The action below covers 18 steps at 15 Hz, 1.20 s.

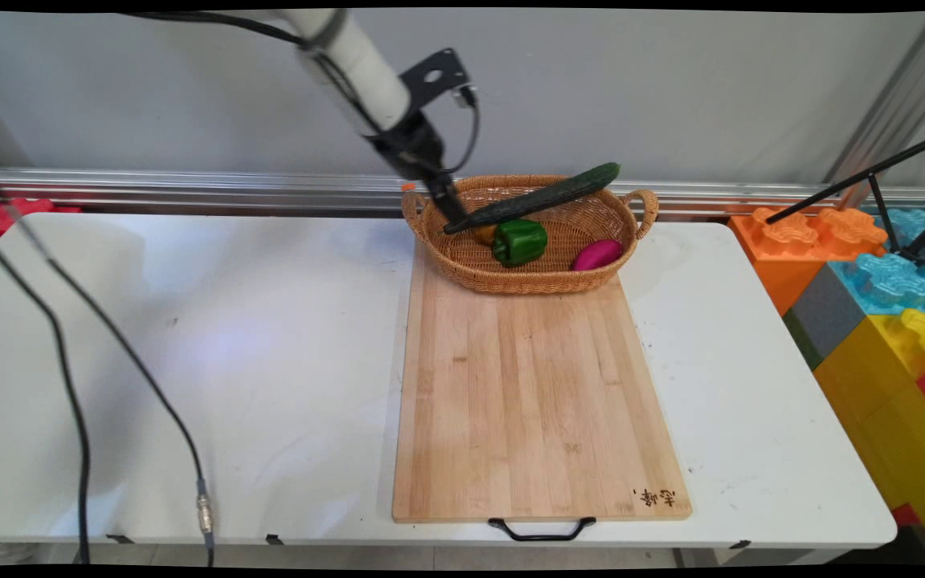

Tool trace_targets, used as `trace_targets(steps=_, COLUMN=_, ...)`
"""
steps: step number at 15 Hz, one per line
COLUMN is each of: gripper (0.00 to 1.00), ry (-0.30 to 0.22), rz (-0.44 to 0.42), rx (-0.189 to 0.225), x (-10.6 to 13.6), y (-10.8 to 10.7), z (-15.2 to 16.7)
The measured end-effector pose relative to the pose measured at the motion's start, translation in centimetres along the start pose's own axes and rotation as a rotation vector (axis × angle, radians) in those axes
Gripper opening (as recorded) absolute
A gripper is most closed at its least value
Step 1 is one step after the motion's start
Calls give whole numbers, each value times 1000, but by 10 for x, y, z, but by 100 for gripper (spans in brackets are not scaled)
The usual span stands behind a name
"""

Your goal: Pick up the cucumber from the vegetable basket

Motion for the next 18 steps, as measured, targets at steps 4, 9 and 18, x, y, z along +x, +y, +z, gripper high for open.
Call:
trace_targets(steps=4, gripper=100, ry=52, rz=-35, rx=22, x=32, y=-14, z=51)
trace_targets(steps=9, gripper=100, ry=98, rz=-74, rx=30, x=54, y=-25, z=97)
trace_targets(steps=18, gripper=0, ry=142, rz=-129, rx=32, x=78, y=-36, z=144)
